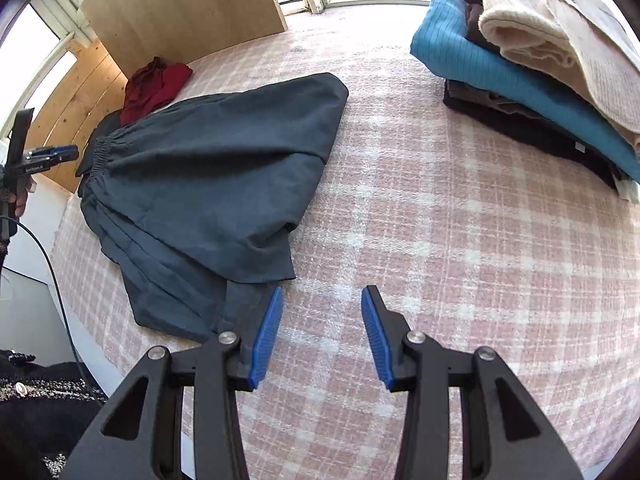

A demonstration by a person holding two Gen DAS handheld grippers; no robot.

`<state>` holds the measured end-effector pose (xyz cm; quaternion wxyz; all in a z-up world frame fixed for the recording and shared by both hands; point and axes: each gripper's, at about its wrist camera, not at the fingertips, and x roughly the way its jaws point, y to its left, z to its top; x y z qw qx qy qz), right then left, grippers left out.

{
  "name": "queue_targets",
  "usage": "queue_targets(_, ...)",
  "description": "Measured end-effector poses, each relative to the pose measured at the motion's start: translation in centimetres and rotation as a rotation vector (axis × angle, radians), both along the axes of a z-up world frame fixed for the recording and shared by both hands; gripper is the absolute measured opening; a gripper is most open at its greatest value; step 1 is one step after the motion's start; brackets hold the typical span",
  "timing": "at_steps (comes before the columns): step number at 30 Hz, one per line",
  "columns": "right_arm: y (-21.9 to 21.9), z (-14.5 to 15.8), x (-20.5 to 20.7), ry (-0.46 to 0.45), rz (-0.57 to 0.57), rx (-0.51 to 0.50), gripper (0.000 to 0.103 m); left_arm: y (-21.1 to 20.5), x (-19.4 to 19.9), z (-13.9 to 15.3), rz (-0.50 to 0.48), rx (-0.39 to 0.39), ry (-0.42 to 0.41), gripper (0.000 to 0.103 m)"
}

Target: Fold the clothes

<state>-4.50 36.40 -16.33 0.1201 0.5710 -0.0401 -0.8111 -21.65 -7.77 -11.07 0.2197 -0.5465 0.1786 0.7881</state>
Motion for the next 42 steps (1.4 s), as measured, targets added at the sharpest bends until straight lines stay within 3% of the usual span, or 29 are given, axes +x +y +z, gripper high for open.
queue_targets(6, 1.7, -0.7, 1.6, 0.013, 0.125, 0.025, 0.041, 18.5, -2.3, -1.2, -0.362, -0.011, -0.066, 0.051)
queue_targets(9, 1.9, -0.6, 1.8, 0.056, 0.169, -0.003, 0.041, 26.8, -3.1, -3.3, -0.477, -0.035, -0.115, 0.051)
queue_targets(13, 1.5, -0.7, 1.7, 0.114, 0.255, -0.064, 0.041, 32.9, -3.7, -6.1, -0.558, -0.084, -0.204, 0.051)
queue_targets(16, 1.0, -1.7, 1.7, 0.127, 0.306, -0.043, 0.041, 34.8, -3.9, -7.0, -0.586, -0.135, -0.220, 0.051)
queue_targets(25, 1.0, -3.0, 1.5, 0.170, 0.381, -0.021, 0.041, 38.0, -5.3, -7.9, -0.614, -0.130, -0.312, 0.053)
queue_targets(28, 1.0, -3.0, 1.3, 0.184, 0.390, -0.030, 0.041, 39.4, -5.6, -9.1, -0.640, -0.161, -0.336, 0.054)
queue_targets(29, 1.1, -3.0, 1.3, 0.188, 0.395, -0.030, 0.041, 39.8, -5.6, -9.6, -0.645, -0.171, -0.348, 0.052)
queue_targets(31, 1.3, -2.9, 1.5, 0.195, 0.405, -0.035, 0.041, 40.2, -5.5, -10.3, -0.659, -0.182, -0.380, 0.037)
queue_targets(32, 1.3, -2.9, 1.6, 0.201, 0.408, -0.038, 0.041, 40.3, -5.4, -10.7, -0.666, -0.191, -0.392, 0.017)
queue_targets(33, 1.4, -2.8, 1.6, 0.208, 0.413, -0.045, 0.041, 40.4, -5.3, -10.8, -0.669, -0.196, -0.396, 0.012)
queue_targets(37, 1.1, -2.6, 1.4, 0.229, 0.428, -0.060, 0.041, 40.8, -5.1, -10.4, -0.680, -0.192, -0.388, 0.011)
queue_targets(39, 0.4, -2.7, 1.1, 0.231, 0.453, -0.069, 0.036, 40.9, -5.2, -10.1, -0.685, -0.193, -0.384, 0.009)
queue_targets(41, -0.2, -3.0, 0.7, 0.227, 0.454, -0.072, 0.012, 41.1, -5.4, -9.9, -0.692, -0.197, -0.377, 0.008)
queue_targets(42, -0.1, -3.1, 0.5, 0.223, 0.445, -0.076, 0.008, 41.3, -5.5, -9.7, -0.698, -0.199, -0.371, 0.007)
